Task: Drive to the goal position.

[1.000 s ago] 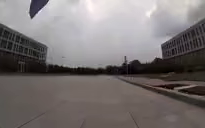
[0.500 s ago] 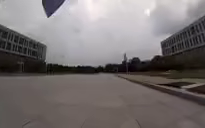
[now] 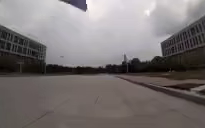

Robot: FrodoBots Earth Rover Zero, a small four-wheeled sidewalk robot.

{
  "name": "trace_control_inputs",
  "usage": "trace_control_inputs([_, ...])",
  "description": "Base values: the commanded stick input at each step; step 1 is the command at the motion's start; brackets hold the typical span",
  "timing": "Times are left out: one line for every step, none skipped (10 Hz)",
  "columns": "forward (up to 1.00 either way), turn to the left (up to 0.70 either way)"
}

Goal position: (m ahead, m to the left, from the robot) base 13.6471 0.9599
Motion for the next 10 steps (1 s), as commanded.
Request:
trace_control_inputs([0.70,0.00])
trace_control_inputs([0.70,0.00])
trace_control_inputs([0.70,0.00])
trace_control_inputs([0.70,0.00])
trace_control_inputs([0.70,0.00])
trace_control_inputs([0.70,0.00])
trace_control_inputs([0.70,0.00])
trace_control_inputs([0.70,0.00])
trace_control_inputs([0.70,0.00])
trace_control_inputs([0.70,0.00])
